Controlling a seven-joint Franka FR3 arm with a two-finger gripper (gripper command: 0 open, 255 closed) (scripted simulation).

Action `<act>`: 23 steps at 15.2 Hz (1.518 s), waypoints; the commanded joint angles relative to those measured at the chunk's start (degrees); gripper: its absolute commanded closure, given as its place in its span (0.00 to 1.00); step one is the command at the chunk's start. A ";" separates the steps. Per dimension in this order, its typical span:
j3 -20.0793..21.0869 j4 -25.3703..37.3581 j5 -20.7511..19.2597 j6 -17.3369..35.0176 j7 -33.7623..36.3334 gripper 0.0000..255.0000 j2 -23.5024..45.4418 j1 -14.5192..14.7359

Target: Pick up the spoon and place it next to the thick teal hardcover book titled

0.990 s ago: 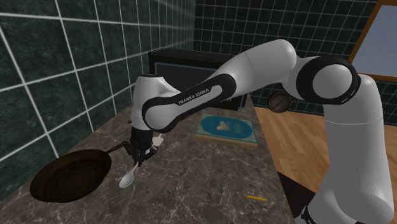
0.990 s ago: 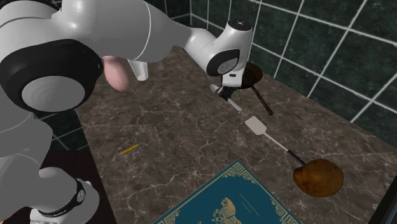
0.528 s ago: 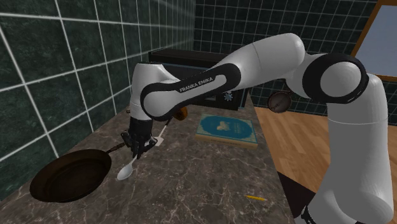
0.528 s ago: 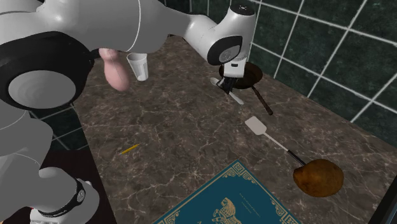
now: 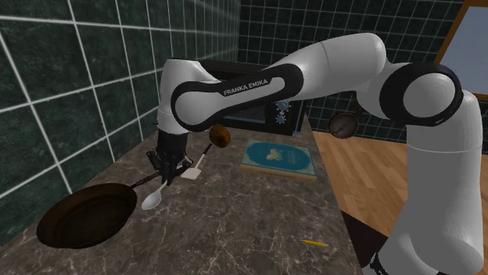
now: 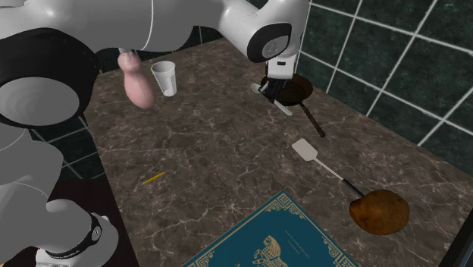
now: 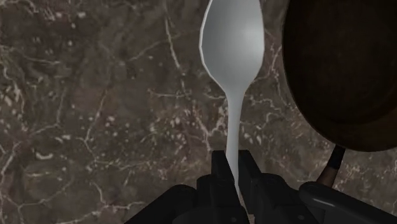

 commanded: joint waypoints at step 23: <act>-7.44 -10.00 9.54 -3.46 -30.66 1.00 -9.89 -20.99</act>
